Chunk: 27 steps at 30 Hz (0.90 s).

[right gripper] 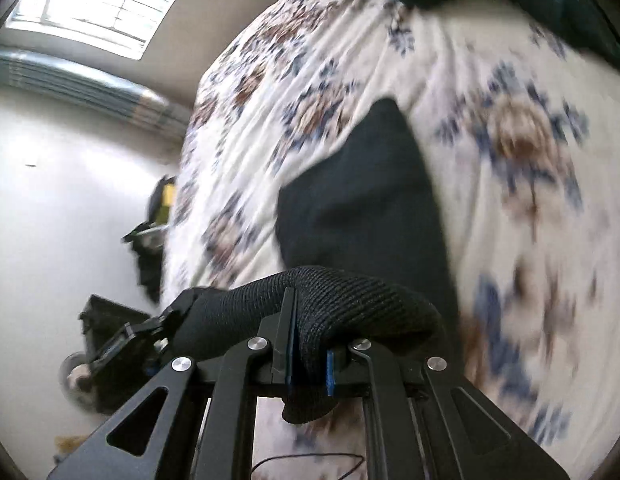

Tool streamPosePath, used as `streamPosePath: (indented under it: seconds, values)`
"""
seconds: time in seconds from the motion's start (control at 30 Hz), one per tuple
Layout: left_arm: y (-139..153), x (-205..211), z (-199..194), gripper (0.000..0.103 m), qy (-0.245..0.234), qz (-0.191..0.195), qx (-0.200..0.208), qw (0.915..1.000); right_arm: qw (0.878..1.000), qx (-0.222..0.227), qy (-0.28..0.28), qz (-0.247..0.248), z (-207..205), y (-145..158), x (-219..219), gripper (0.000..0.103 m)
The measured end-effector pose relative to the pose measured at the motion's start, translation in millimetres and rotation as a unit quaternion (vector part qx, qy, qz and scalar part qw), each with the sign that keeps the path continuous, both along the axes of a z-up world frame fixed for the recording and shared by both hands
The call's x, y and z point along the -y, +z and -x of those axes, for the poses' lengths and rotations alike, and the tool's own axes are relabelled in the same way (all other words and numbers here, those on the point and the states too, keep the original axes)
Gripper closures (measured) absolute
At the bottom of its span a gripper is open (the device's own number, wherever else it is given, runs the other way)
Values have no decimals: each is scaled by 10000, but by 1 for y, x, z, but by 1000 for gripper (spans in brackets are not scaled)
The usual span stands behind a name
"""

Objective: Fold small clothes

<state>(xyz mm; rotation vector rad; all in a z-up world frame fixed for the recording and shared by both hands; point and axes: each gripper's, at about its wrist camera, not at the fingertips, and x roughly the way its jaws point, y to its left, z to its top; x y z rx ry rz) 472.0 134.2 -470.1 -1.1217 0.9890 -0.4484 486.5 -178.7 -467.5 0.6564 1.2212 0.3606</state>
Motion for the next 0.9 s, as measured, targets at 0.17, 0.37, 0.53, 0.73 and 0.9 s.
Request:
streamPosePath:
  seconds: [0.17,0.37,0.53,0.73,0.9]
  values:
    - [-44,-12,-89,52,-42,503,-446,9977,9991,-81,-314,267,-111,-50,-12,92]
    - [-35,-36,-106,37,297,344,-106,9989,9976,-441,-364,-404,-174,-100,5,50]
    - [-36,-4,-108,37,-636,-1507,-182,9864,9971,-248,-685,-214,-159,-94,42,26]
    - [-61,35,-139,97,-1522,-2666,-161,9516,9965,-682,-491,14,-172,-138,34,28]
    - [-58,24,-141,97,-1513,-2738,79,9498,9948,-491,54,888,-192,-141,-6,96]
